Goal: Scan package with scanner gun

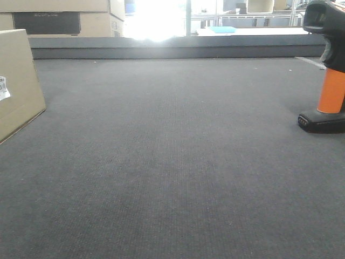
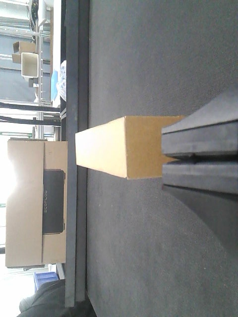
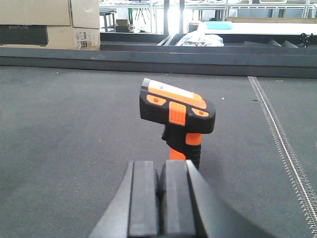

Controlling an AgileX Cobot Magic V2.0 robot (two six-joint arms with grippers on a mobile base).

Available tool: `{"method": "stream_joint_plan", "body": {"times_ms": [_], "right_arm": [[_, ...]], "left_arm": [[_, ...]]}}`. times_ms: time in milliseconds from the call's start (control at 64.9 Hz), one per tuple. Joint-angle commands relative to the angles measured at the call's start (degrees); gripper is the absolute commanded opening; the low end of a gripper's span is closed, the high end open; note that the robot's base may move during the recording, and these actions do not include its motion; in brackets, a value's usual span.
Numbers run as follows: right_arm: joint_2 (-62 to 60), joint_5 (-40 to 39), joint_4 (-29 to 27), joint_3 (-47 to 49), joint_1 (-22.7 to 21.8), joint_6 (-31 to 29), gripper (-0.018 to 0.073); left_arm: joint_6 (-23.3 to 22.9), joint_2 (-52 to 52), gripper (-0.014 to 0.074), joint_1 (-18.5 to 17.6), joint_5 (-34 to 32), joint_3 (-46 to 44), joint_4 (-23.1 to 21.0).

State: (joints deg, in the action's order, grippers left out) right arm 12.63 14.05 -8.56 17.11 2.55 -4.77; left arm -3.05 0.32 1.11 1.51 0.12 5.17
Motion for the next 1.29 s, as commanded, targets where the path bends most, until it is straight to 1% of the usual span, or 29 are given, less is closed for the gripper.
{"method": "stream_joint_plan", "body": {"times_ms": [0, 247, 324, 370, 401, 493, 586, 694, 771, 909, 956, 1017, 1125, 1279], "right_arm": [[-0.3, -1.2, 0.3, 0.1, 0.0, -0.3, -0.0157], [-0.3, -3.8, 0.5, 0.0, -0.1, -0.3, -0.0157], [-0.3, -4.5, 4.5, 0.0, -0.1, 0.5, -0.0157], [-0.5, -4.5, 6.8, -0.2, -0.1, 2.4, -0.0157], [-0.8, -4.5, 7.3, -0.4, -0.1, 2.8, -0.0157], [-2.6, -4.6, 6.4, -1.6, -1.1, 2.8, -0.0157], [-5.7, -5.0, 4.0, -4.0, -4.1, 2.8, -0.0157], [-9.2, -6.4, 3.7, -7.9, -6.7, 2.8, -0.0157], [-11.2, -8.3, 3.5, -11.5, -6.7, 2.8, -0.0157], [-12.6, -11.6, 1.4, -17.1, -6.5, 2.8, -0.0157], [-12.6, -12.9, 1.2, -17.1, -6.5, 2.8, -0.0157], [-12.6, -9.8, 1.4, -17.1, -6.5, 2.8, -0.0157], [-12.6, -9.3, 2.5, -17.1, -6.5, 2.8, -0.0157], [-12.6, -9.3, 2.6, -17.1, -6.5, 2.8, -0.0157]], "left_arm": [[-0.4, -0.3, -0.0111, -0.4, -1.1, -0.1, -0.3], [-0.4, -0.3, -0.0111, -0.4, -1.1, -0.1, -0.3], [-0.4, -0.3, -0.0111, -0.4, -1.1, -0.1, -0.3], [-0.4, -0.3, -0.0111, -0.4, -1.1, -0.1, -0.3], [-0.4, -0.3, -0.0111, -0.4, -1.1, -0.1, -0.3], [-0.4, -0.3, -0.0111, -0.4, -1.1, -0.1, -0.3], [-0.4, -0.3, -0.0111, -0.4, -1.1, -0.1, -0.3], [-0.4, -0.3, -0.0111, -0.4, -1.1, -0.1, -0.3], [-0.4, -0.3, -0.0111, -0.4, -1.1, -0.1, -0.3], [-0.4, -0.3, -0.0111, -0.4, -1.1, -0.1, -0.3], [-0.4, -0.3, -0.0111, -0.4, -1.1, -0.1, -0.3], [-0.4, -0.3, -0.0111, -0.4, -1.1, -0.1, -0.3], [-0.4, -0.3, -0.0111, -0.4, -1.1, -0.1, -0.3], [-0.4, -0.3, -0.0111, -0.4, -1.1, -0.1, -0.3]]}}
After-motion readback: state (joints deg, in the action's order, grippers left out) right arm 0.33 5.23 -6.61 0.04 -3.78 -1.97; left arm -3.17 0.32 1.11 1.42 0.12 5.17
